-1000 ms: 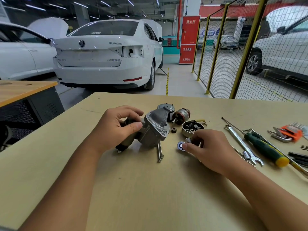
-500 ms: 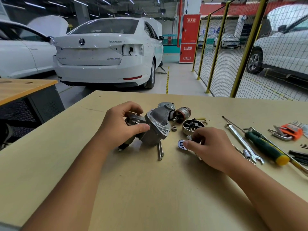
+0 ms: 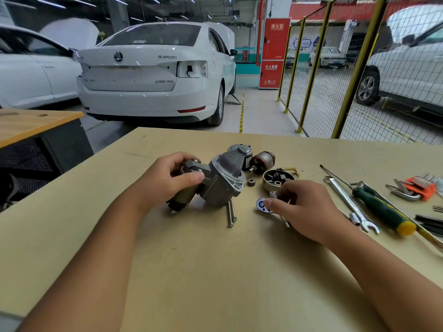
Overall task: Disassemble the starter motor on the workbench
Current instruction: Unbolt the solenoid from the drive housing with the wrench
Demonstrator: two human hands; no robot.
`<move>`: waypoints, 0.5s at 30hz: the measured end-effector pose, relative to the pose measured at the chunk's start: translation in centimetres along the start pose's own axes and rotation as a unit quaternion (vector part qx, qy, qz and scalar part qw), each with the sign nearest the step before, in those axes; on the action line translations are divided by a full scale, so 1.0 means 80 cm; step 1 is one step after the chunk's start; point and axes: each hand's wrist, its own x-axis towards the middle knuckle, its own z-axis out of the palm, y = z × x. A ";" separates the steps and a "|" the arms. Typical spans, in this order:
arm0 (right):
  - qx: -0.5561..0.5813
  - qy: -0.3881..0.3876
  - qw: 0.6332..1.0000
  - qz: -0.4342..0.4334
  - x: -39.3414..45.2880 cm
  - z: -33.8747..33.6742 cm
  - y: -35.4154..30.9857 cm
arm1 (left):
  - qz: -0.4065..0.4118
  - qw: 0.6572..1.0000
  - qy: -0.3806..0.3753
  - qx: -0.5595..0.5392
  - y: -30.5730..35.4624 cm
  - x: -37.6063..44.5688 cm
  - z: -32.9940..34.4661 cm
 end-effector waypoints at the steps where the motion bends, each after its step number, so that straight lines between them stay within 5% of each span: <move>1: 0.002 0.000 1.000 0.001 0.000 0.000 0.000 | 0.004 1.000 0.006 0.016 0.000 0.000 0.003; 5: -0.003 -0.001 1.000 0.001 -0.001 0.000 0.001 | 0.009 0.998 0.002 0.067 0.000 0.000 0.010; 11: 0.017 0.014 1.000 0.005 -0.001 -0.001 -0.001 | 0.023 0.999 -0.020 -0.016 -0.007 0.002 0.007; 15: 0.044 0.039 0.998 0.005 -0.001 -0.001 -0.005 | 0.036 0.998 0.012 0.051 -0.015 0.005 0.014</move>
